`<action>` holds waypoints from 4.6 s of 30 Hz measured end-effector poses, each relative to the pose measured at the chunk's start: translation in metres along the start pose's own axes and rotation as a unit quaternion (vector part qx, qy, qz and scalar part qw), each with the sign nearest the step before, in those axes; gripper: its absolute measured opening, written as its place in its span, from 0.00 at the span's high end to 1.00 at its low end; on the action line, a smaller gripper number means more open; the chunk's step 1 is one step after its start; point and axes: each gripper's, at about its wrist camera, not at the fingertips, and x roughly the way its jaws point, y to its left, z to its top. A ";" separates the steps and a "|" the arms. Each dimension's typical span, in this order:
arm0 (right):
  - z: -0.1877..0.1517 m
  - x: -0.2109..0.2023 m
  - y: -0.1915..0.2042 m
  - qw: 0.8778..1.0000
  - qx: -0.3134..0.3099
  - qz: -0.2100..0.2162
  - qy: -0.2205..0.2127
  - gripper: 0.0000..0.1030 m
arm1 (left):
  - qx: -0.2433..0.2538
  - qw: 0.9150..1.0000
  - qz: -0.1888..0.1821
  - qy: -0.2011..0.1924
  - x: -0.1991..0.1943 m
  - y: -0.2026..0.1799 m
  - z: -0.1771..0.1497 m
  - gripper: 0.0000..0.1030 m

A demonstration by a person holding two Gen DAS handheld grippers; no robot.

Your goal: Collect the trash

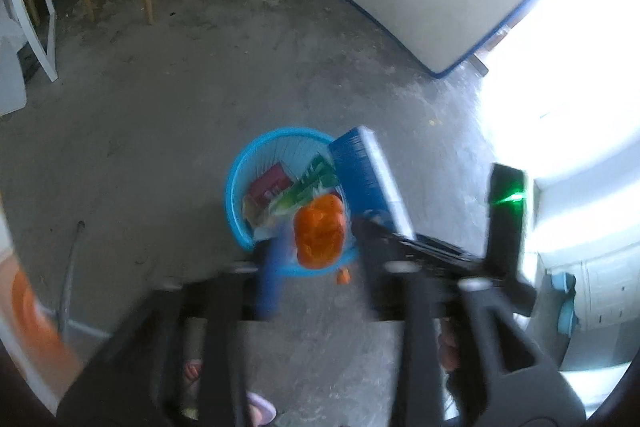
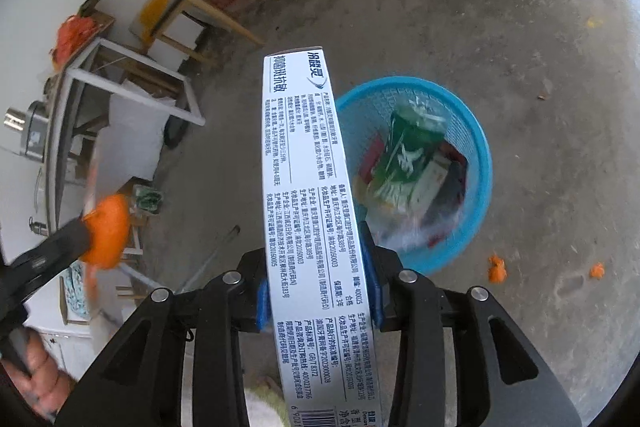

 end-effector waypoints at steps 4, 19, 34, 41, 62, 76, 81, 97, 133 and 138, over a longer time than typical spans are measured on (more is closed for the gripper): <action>0.009 0.045 -0.025 0.999 0.011 -0.035 0.018 0.34 | -0.033 0.999 0.006 -0.018 -0.003 0.007 0.001 0.37; -0.064 -0.074 0.006 0.997 -0.055 -0.003 -0.055 0.33 | 0.003 0.988 0.021 -0.153 -0.171 0.015 -0.111 0.29; -0.200 -0.168 0.183 0.946 -0.310 -0.003 -0.099 0.08 | -0.140 0.937 0.144 -0.285 -0.275 0.039 -0.283 0.10; -0.250 -0.196 0.247 0.920 -0.363 -0.007 -0.150 0.07 | -0.197 0.917 0.175 -0.299 -0.297 0.053 -0.331 0.09; -0.332 -0.235 0.283 0.875 -0.394 -0.095 -0.263 0.06 | -0.214 0.885 0.304 -0.280 -0.308 0.038 -0.374 0.08; -0.342 -0.216 0.219 0.906 -0.340 -0.137 -0.212 0.06 | -0.196 0.908 0.298 -0.218 -0.275 0.024 -0.376 0.08; -0.340 -0.214 0.213 0.905 -0.342 -0.140 -0.212 0.06 | -0.200 0.906 0.307 -0.211 -0.273 0.024 -0.374 0.08; -0.338 -0.218 0.203 0.899 -0.353 -0.145 -0.216 0.06 | -0.184 0.902 0.336 -0.200 -0.272 0.012 -0.371 0.08; -0.333 -0.220 0.203 0.897 -0.356 -0.143 -0.218 0.06 | -0.185 0.902 0.337 -0.197 -0.273 0.012 -0.370 0.08; -0.334 -0.220 0.203 0.898 -0.355 -0.142 -0.217 0.06 | -0.185 0.902 0.337 -0.197 -0.274 0.012 -0.370 0.08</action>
